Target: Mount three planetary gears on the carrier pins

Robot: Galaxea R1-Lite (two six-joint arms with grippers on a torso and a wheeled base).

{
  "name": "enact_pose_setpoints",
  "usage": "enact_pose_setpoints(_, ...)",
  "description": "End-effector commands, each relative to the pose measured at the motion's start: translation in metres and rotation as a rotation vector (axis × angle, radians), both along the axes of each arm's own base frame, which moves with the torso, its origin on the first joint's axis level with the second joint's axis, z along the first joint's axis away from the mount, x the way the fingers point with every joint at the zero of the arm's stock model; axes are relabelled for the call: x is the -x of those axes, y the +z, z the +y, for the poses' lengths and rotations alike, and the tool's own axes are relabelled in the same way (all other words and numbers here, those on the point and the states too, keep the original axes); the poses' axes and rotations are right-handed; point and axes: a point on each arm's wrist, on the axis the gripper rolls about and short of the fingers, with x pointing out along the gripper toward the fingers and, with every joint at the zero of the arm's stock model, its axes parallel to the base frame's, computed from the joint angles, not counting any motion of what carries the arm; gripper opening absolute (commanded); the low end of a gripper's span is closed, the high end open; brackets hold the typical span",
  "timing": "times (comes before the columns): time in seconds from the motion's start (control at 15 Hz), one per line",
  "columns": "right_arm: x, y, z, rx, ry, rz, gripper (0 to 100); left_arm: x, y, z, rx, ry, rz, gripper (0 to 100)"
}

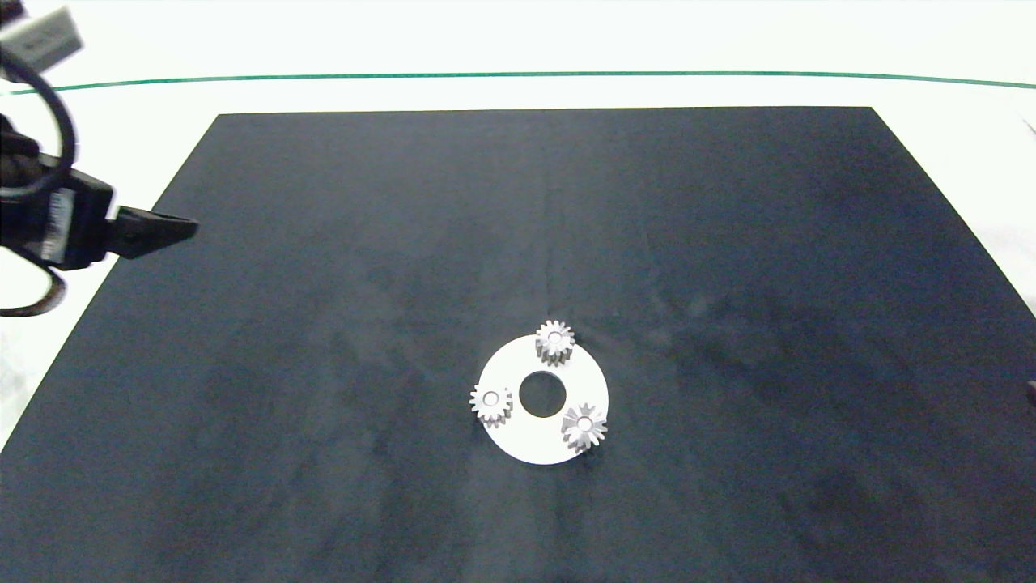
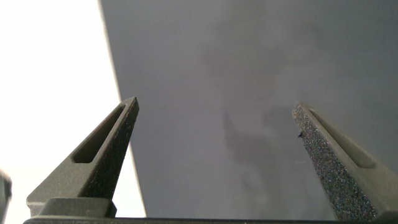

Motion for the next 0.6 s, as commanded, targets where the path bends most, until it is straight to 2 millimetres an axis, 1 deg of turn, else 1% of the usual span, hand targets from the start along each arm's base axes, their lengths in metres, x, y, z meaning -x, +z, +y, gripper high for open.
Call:
enact_pose_setpoints(0.07, -0.005, -0.01, -0.01, 0.019, -0.154, 0.031, 100, 0.071, 0.017, 0.027, 0.154, 0.171, -0.197, 100)
enact_pose_setpoints(0.13, -0.005, -0.012, -0.013, 0.019, -0.191, 0.035, 100, 0.084, 0.016, 0.028, 0.16, 0.173, -0.21, 100)
enact_pose_setpoints(0.33, 0.0, -0.028, -0.022, 0.034, -0.295, 0.068, 100, 0.115, 0.011, 0.03, 0.158, 0.189, -0.21, 100)
enact_pose_setpoints(0.47, 0.008, -0.035, -0.029, 0.032, -0.373, 0.066, 100, 0.136, 0.007, 0.032, 0.156, 0.225, -0.217, 100)
enact_pose_setpoints(0.6, 0.02, -0.036, -0.035, 0.025, -0.428, 0.036, 100, 0.153, 0.002, 0.032, 0.156, 0.224, -0.235, 100)
